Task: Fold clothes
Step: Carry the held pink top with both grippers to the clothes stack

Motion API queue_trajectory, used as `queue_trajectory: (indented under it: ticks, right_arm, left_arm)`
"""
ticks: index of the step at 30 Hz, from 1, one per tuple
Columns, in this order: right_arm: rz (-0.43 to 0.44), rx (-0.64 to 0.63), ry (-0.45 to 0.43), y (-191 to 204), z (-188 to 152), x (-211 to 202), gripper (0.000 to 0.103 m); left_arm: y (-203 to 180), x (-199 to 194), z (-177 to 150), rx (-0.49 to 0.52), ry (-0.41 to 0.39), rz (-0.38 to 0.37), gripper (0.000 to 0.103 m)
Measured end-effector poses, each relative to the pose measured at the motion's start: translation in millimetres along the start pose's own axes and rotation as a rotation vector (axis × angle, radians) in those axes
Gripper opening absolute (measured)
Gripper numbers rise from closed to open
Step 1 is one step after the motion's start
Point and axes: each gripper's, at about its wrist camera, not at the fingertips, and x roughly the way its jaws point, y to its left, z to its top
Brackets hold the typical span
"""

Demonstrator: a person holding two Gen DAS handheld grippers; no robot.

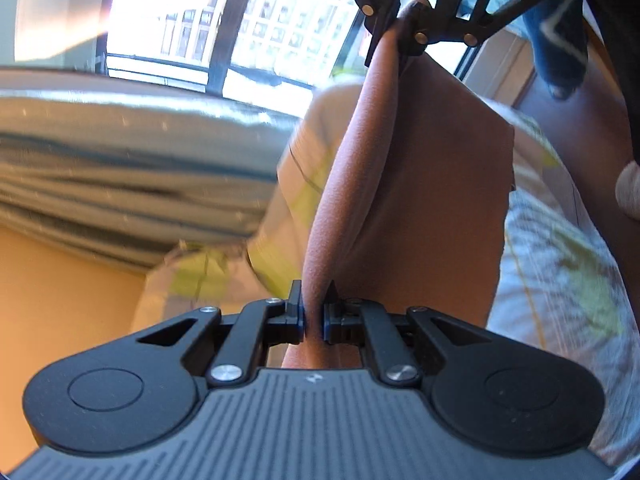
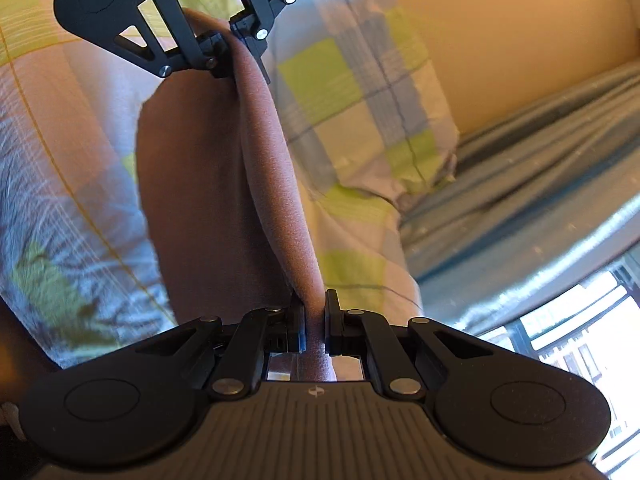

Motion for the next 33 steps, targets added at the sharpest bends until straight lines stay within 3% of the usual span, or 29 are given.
queue_trajectory:
  ticks: [12,25,33]
  right_arm:
    - [-0.199,0.072,0.168,-65.1,-74.8,-101.1,0.006]
    - [-0.367,0.18,0.508,-97.8,-167.3,-223.7,0.006]
    - [-0.402,0.248,0.662,-113.5,-230.9,-255.8,0.006]
  left_arm:
    - [15.4,-35.2,117.6,0.063,-0.306,-0.012,0.006]
    - [2.7,-65.6,268.1,0.138,-0.734,-0.133,0.007]
    - [-18.4,-42.9,354.7,0.166,-0.85,-0.22,0.007]
